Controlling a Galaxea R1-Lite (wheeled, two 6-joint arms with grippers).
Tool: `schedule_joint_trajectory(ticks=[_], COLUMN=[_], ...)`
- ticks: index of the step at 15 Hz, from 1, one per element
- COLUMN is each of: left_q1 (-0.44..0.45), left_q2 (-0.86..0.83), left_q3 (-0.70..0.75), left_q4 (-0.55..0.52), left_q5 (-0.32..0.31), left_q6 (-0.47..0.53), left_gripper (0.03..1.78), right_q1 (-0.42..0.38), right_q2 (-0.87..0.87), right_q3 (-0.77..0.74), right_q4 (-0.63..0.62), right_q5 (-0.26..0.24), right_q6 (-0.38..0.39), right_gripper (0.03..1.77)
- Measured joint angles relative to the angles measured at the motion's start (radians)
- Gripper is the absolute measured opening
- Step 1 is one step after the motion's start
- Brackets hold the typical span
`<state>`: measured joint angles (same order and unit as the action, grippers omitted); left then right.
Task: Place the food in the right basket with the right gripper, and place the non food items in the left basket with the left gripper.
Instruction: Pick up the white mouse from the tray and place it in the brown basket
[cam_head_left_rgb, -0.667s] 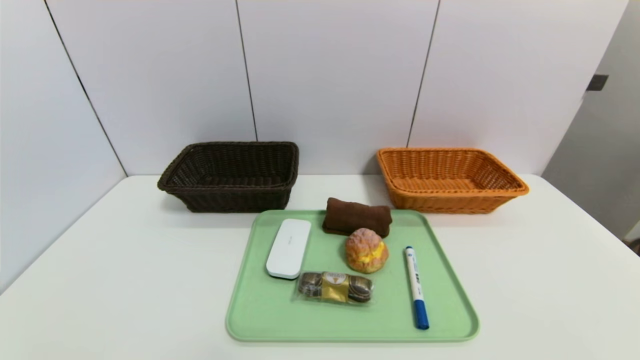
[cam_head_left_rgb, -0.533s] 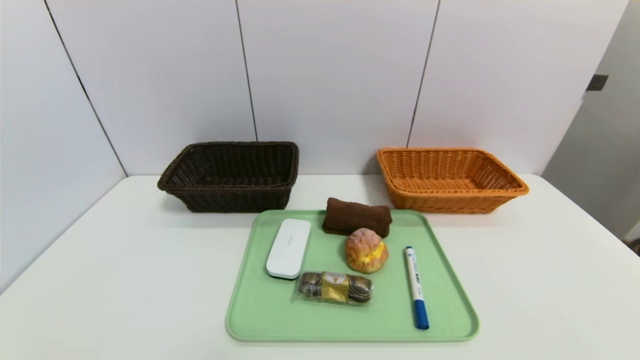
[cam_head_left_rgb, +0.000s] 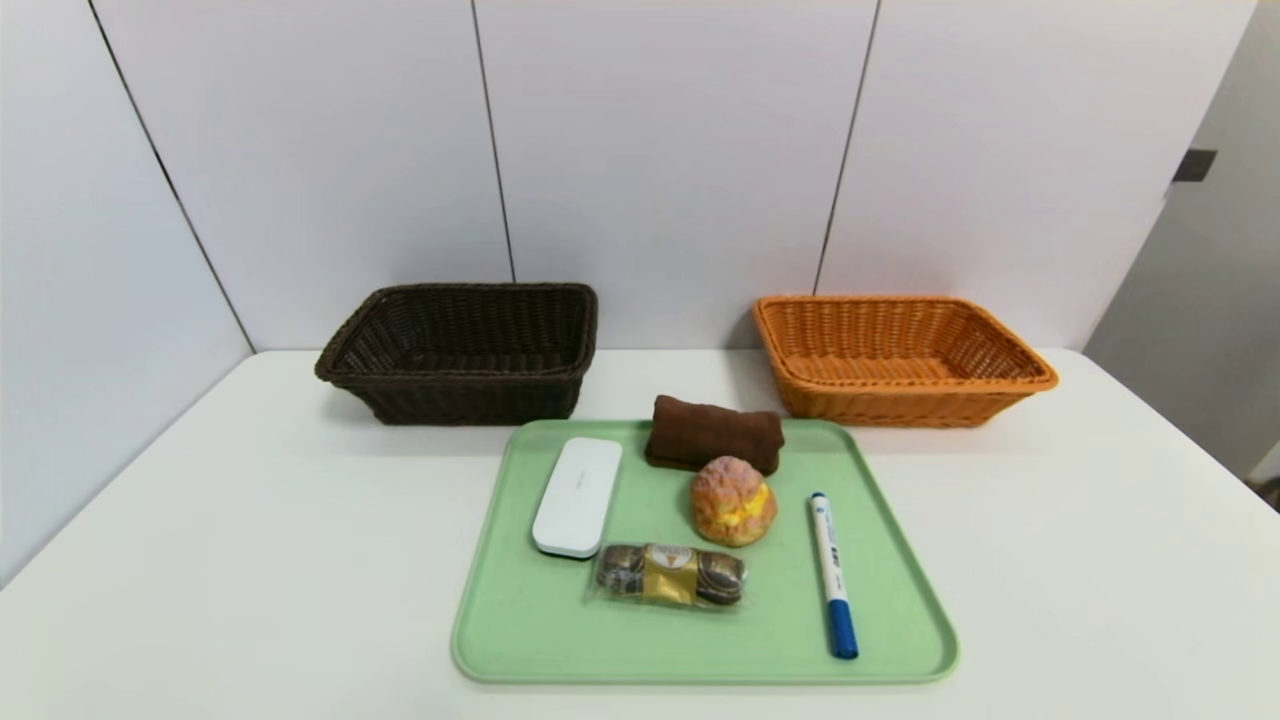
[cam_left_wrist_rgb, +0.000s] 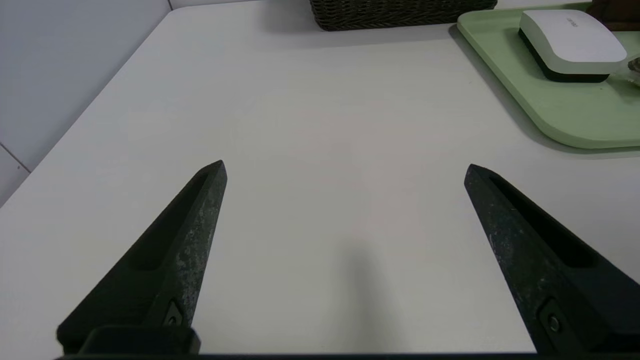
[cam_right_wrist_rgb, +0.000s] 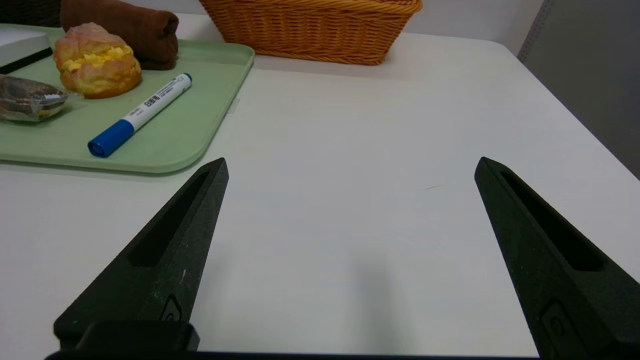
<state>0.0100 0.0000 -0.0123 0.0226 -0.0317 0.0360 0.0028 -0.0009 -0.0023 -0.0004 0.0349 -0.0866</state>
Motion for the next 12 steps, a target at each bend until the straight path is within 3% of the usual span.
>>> schedule_joint_trajectory(ticks=[6,12], left_q1=[0.000,0.000], left_q2=[0.073,0.447], left_q3=[-0.268,-0.514], left_q4=[0.248,0.280], left_q5=[-0.047,-0.062], left_q6=[-0.074,-0.131], left_gripper=[1.69,1.69], right_q1=[0.004,0.005], right_q2=[0.114,0.478], right_q3=[-0.240,-0.530], right_q4=[0.087,0.145], right_q5=[0.047,0.047], right_q6=[0.013,0.019], right_gripper=[1.70,1.70])
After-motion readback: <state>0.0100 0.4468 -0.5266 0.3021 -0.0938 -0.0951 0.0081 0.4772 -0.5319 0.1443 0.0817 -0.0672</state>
